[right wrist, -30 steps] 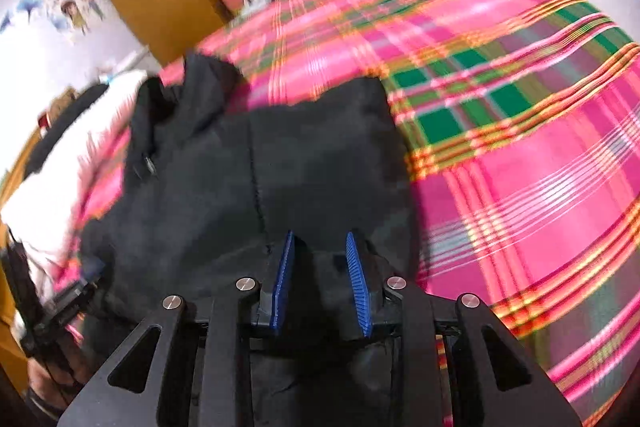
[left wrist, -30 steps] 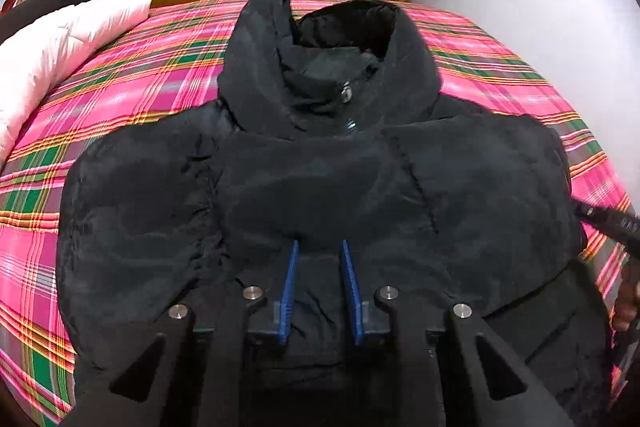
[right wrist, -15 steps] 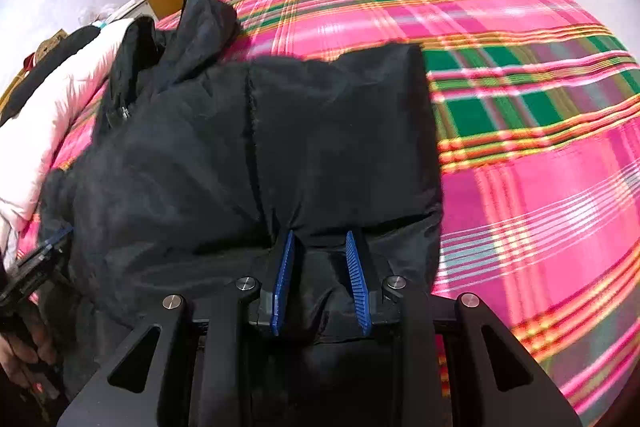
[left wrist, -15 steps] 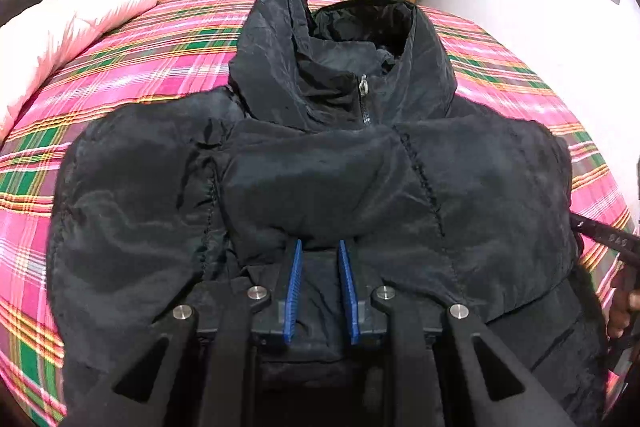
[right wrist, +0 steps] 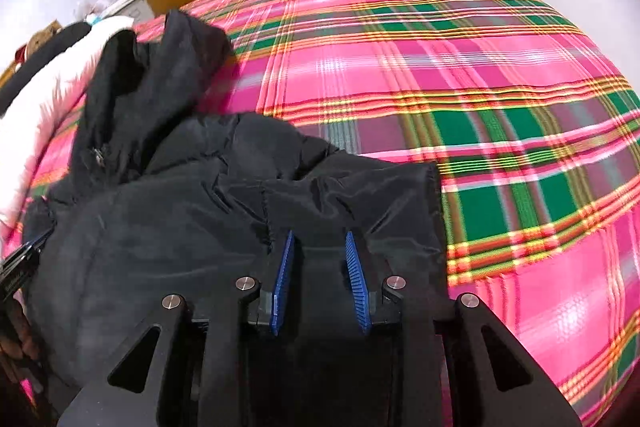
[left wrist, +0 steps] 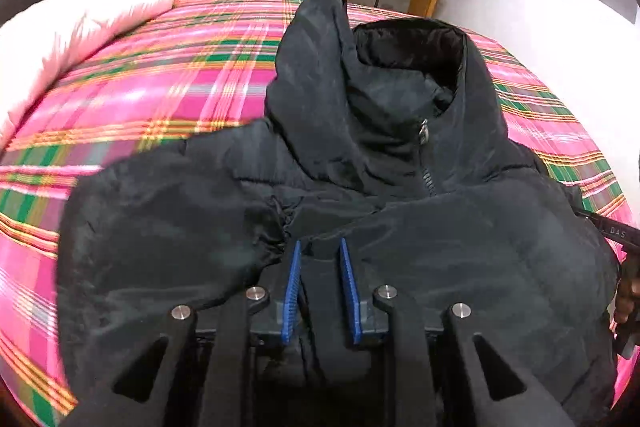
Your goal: Fold large clothes
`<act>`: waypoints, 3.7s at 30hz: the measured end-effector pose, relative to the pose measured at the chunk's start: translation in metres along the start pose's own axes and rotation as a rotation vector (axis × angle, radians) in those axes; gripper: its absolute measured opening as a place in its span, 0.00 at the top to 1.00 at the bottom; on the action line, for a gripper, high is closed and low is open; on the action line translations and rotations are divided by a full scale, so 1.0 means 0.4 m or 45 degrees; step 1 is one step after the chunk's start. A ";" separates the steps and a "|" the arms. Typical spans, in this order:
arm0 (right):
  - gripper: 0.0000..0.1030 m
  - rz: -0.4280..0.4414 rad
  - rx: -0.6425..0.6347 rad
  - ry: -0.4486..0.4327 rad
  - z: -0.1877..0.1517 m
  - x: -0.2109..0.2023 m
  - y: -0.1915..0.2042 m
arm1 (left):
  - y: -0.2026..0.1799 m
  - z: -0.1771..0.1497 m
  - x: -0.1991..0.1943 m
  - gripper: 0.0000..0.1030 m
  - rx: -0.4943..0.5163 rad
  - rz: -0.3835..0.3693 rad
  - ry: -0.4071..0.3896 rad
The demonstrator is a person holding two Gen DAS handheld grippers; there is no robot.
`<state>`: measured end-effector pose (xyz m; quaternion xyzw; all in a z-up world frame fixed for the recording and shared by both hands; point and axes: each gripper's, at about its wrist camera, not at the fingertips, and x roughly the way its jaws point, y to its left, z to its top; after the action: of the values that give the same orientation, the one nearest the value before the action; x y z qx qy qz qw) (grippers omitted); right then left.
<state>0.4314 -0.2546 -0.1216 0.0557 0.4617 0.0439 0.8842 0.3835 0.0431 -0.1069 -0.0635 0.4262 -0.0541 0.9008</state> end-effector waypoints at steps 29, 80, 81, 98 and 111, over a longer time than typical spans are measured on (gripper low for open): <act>0.73 0.053 -0.074 0.048 -0.144 -0.124 0.079 | 0.028 -0.090 -0.103 0.78 -0.004 0.136 0.074; 0.39 0.088 0.140 0.027 -0.669 -0.613 -0.003 | 0.025 -0.517 -0.716 0.55 -0.064 0.197 -0.002; 0.39 0.084 0.162 0.042 -0.673 -0.604 -0.011 | 0.038 -0.521 -0.706 0.55 -0.082 0.205 0.013; 0.37 0.128 0.417 0.309 -0.722 -0.451 -0.103 | 0.189 -0.582 -0.540 0.40 -0.372 0.330 0.269; 0.37 0.191 0.351 0.393 -0.732 -0.429 -0.068 | 0.214 -0.626 -0.493 0.29 -0.474 0.323 0.363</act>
<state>0.0939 -0.2869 -0.1523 0.2031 0.5879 0.0541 0.7812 0.0689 0.1403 -0.1283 -0.1657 0.5559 0.1302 0.8041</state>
